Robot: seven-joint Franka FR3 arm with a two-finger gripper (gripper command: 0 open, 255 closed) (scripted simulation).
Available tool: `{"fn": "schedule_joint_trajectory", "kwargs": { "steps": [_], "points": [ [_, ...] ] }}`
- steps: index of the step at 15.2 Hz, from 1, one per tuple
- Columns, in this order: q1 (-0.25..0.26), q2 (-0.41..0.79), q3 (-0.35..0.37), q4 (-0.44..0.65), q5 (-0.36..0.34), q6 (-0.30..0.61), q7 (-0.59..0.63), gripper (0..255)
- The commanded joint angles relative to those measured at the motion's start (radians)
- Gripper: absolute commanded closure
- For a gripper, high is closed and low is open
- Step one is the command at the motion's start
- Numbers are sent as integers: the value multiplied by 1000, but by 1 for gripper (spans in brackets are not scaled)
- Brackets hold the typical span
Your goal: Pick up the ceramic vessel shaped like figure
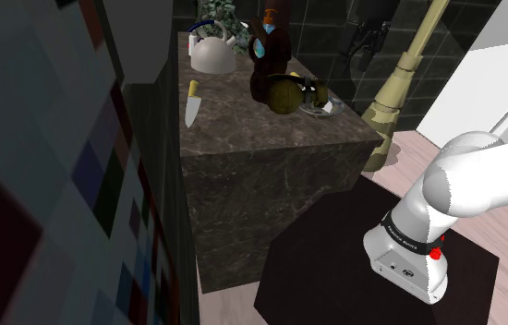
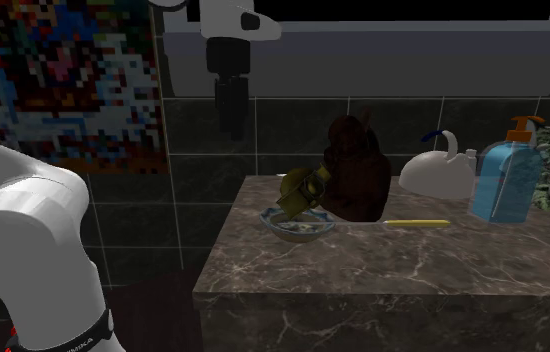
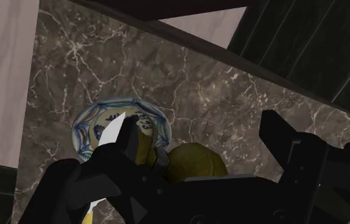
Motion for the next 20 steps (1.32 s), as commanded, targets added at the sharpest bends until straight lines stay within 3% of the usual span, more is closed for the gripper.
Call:
{"fn": "schedule_joint_trajectory", "kwargs": {
  "steps": [1,11,20],
  "points": [
    [0,0,0,0,0,0,0,0],
    [50,401,-65,340,-61,65,-233,0],
    [76,768,-81,762,-67,18,-425,0]
  ]
}}
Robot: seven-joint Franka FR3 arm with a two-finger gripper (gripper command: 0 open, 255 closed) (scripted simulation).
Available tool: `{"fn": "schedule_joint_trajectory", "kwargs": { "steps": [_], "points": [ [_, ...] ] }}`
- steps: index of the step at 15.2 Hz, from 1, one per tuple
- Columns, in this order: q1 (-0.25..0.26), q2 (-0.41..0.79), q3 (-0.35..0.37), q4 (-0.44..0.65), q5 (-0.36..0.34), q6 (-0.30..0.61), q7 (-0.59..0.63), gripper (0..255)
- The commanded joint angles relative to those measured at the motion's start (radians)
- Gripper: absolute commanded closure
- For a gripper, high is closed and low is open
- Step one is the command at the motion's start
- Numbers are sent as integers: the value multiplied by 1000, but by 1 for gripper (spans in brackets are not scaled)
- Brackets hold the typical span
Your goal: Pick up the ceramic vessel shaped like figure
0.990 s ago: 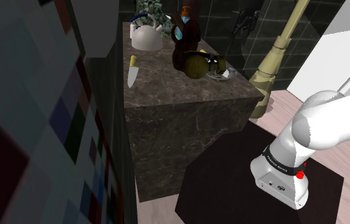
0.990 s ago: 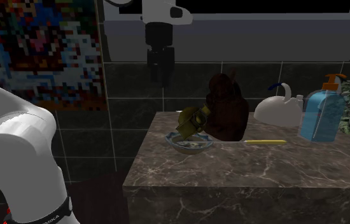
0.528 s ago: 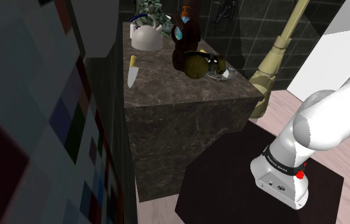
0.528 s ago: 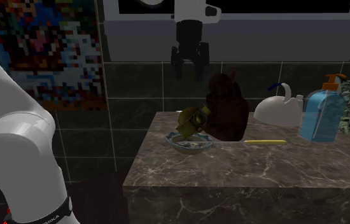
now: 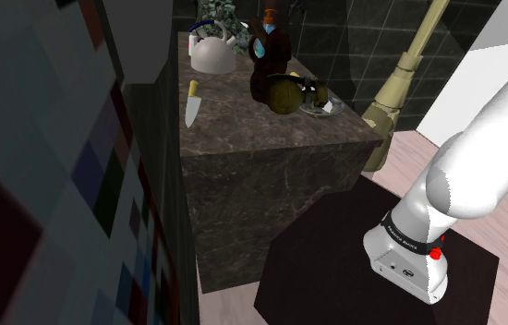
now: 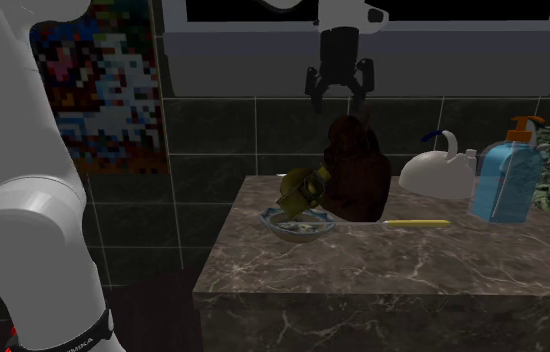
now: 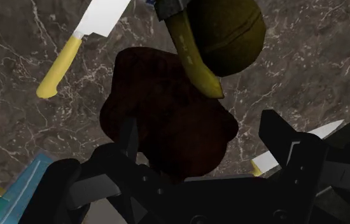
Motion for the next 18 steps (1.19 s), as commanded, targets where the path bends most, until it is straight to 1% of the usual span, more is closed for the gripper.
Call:
{"fn": "schedule_joint_trajectory", "kwargs": {
  "steps": [1,6,13,15,16,18],
  "points": [
    [3,84,0,103,0,-16,-44,0],
    [4,316,9,434,3,-106,-136,0],
    [7,276,11,280,-1,7,-130,0],
    [7,273,11,268,-2,16,-129,0],
    [7,276,11,274,-1,13,-129,255],
    [7,276,11,274,-1,13,-130,255]
  ]
}}
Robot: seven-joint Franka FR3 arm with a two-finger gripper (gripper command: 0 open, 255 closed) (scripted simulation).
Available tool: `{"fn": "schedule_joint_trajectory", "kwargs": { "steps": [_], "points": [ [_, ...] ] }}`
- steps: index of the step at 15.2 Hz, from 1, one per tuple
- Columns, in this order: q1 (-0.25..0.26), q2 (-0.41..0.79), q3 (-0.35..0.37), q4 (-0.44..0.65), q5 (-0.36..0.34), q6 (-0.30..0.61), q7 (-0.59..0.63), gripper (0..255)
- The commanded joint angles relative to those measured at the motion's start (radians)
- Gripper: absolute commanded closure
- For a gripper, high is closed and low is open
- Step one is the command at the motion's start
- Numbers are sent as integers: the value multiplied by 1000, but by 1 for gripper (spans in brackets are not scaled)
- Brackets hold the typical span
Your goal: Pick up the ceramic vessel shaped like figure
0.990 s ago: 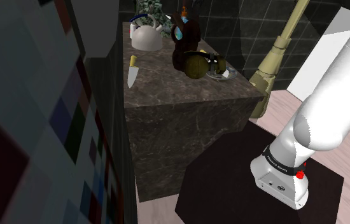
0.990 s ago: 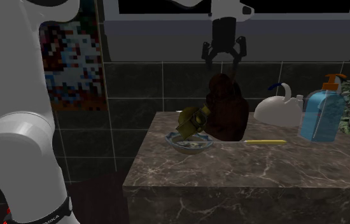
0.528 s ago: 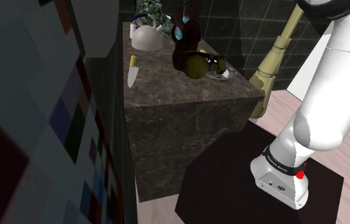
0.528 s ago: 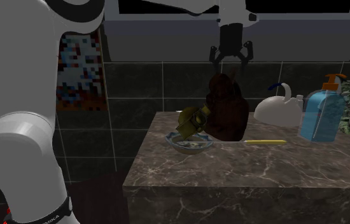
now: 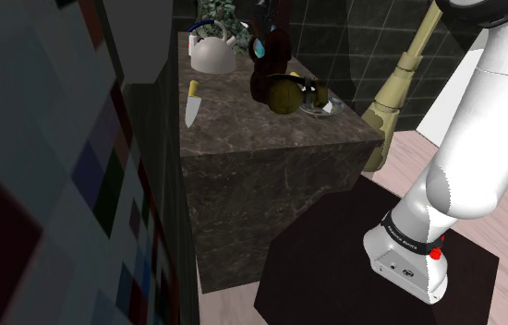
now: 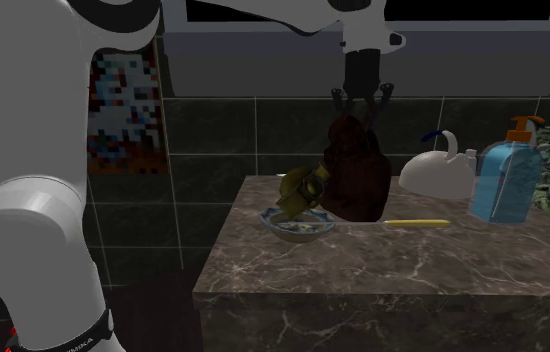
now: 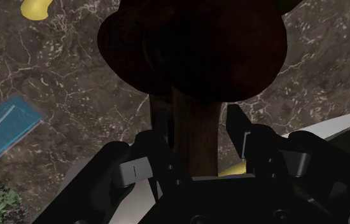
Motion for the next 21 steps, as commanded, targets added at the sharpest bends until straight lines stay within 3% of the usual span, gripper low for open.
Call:
{"fn": "schedule_joint_trajectory", "kwargs": {
  "steps": [1,7,21],
  "points": [
    [0,0,0,-1,0,0,0,255],
    [0,-2,0,-6,-1,3,0,255],
    [-11,105,-3,346,11,-241,-14,255]
  ]
}}
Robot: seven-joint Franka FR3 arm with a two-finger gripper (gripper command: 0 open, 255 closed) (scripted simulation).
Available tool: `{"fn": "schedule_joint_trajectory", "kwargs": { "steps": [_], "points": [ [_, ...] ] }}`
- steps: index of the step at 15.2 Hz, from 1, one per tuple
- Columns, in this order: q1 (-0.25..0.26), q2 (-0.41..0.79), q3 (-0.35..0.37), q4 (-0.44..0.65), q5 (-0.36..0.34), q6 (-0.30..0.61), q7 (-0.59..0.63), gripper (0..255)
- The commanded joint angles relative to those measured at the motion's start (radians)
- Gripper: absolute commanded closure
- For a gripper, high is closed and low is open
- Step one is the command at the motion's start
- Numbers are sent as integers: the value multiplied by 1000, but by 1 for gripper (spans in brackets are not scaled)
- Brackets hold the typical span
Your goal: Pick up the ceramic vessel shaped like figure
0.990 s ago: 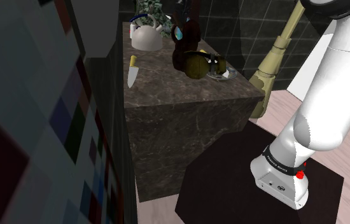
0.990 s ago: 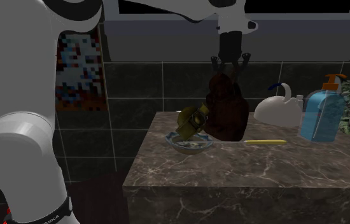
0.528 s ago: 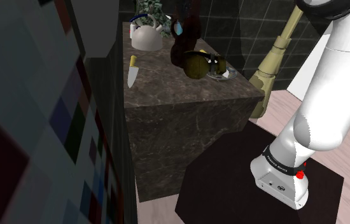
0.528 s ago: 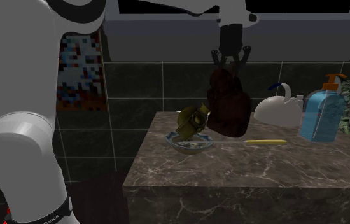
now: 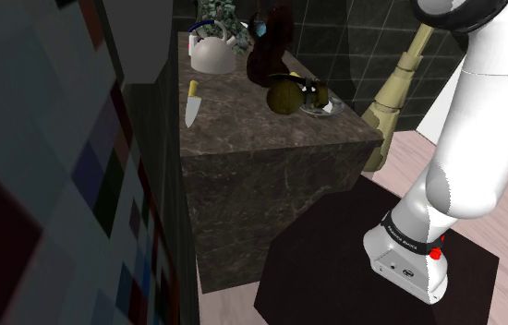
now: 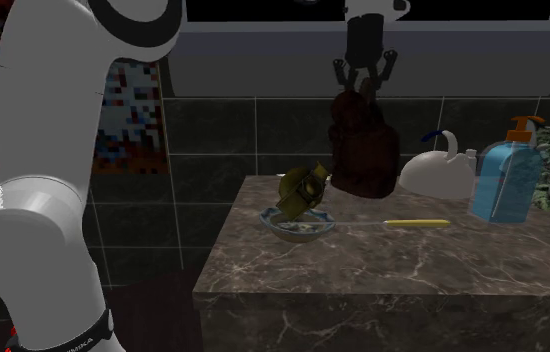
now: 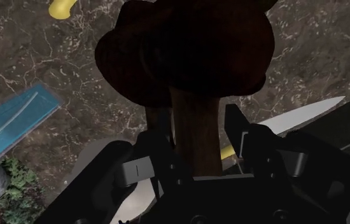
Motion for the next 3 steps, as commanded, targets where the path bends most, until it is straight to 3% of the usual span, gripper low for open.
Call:
{"fn": "schedule_joint_trajectory", "kwargs": {
  "steps": [1,3],
  "points": [
    [-4,27,-1,73,3,-43,-3,255],
    [-4,29,-1,78,3,-46,-4,255]
  ]
}}
